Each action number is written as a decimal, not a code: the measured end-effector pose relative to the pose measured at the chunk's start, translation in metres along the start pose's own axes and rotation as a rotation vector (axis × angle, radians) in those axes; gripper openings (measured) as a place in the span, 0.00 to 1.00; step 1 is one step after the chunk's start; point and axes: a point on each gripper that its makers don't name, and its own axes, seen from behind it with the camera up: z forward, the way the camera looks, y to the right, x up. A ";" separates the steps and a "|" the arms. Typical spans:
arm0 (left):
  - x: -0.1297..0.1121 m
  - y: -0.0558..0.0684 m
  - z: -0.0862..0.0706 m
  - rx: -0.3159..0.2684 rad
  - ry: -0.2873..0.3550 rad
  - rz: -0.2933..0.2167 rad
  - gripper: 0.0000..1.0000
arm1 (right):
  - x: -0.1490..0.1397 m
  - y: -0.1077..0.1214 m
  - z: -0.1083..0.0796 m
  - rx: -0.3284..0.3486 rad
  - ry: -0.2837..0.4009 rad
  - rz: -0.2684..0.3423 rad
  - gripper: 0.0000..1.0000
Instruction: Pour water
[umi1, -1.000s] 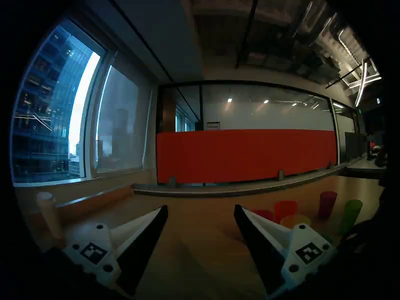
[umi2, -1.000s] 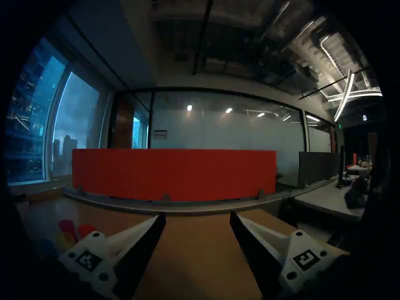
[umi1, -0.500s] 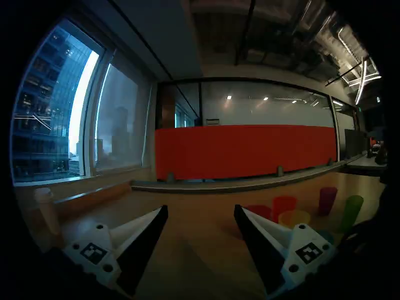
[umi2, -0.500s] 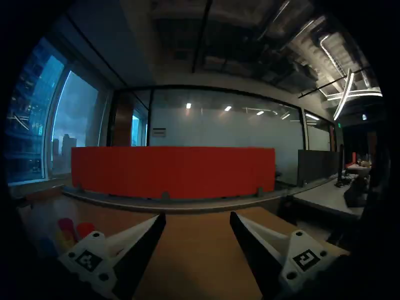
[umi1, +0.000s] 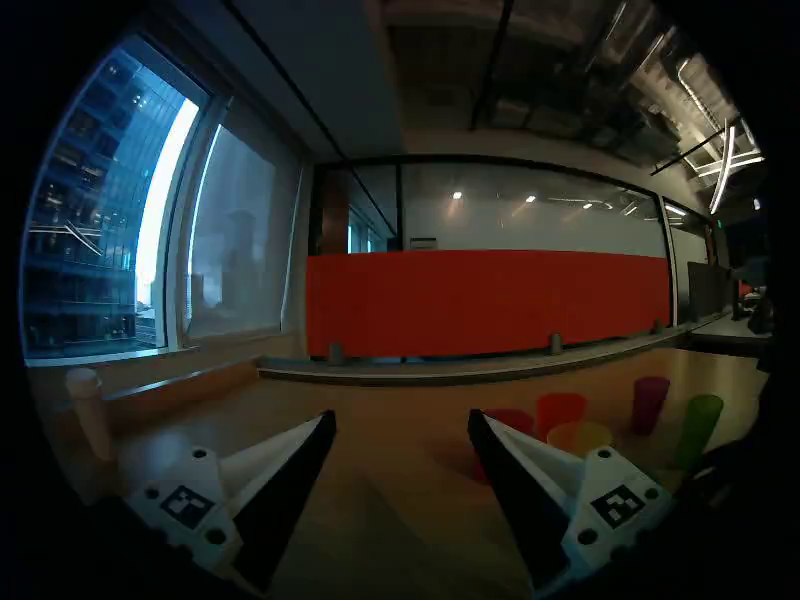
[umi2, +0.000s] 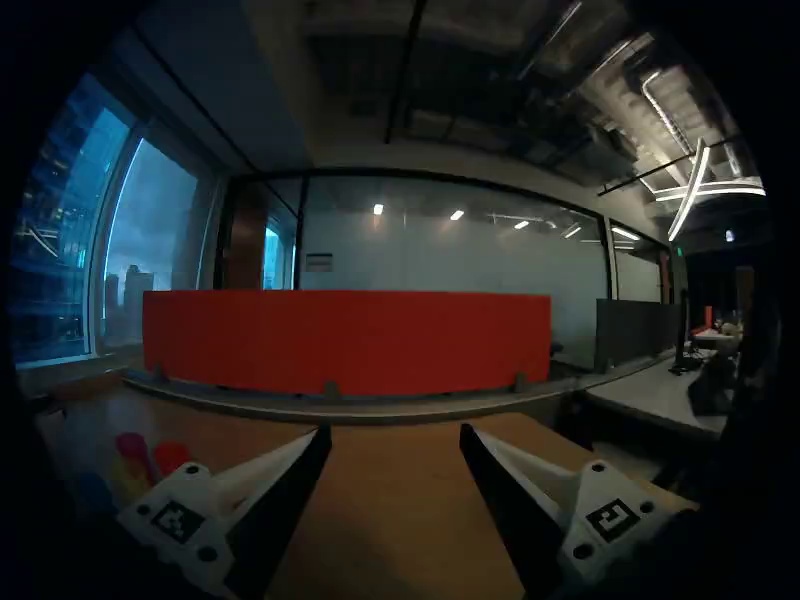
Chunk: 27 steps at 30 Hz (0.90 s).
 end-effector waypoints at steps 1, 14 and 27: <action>-0.001 0.000 0.000 -0.001 -0.001 -0.003 0.98 | 0.000 0.000 0.000 0.001 0.001 0.000 0.99; -0.006 0.005 -0.001 -0.016 -0.022 -0.012 0.98 | -0.001 0.000 0.000 0.003 -0.003 0.000 0.99; -0.015 0.011 0.001 -0.031 -0.052 -0.012 0.98 | -0.001 -0.005 0.002 0.013 -0.004 -0.003 0.99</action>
